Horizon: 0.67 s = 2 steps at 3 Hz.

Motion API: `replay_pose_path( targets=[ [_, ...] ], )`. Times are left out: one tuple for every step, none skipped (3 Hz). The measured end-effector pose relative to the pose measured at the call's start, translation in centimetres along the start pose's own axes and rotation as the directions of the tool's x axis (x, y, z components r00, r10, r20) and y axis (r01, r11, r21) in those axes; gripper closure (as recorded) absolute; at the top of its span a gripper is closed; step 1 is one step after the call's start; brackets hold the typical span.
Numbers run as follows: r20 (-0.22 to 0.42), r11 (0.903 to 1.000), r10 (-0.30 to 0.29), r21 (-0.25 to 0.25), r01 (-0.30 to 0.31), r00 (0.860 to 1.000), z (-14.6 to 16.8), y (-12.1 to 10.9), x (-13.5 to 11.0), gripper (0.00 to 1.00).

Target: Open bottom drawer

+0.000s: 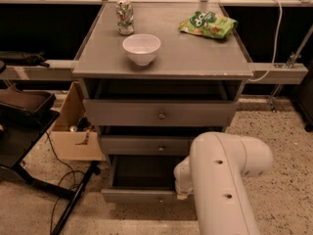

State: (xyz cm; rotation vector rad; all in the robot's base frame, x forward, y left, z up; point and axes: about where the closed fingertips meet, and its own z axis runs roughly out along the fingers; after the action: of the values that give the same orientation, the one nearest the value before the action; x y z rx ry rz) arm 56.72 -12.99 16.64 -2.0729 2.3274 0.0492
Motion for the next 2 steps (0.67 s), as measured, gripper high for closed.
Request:
replay_pose_path(
  targets=[
    [0.001, 1.0000, 0.005, -0.007, -0.005, 1.000, 0.2, 0.5, 0.1, 1.00],
    [0.004, 0.9996, 0.014, -0.025, -0.014, 1.000, 0.3, 1.6, 0.2, 1.00]
  ],
)
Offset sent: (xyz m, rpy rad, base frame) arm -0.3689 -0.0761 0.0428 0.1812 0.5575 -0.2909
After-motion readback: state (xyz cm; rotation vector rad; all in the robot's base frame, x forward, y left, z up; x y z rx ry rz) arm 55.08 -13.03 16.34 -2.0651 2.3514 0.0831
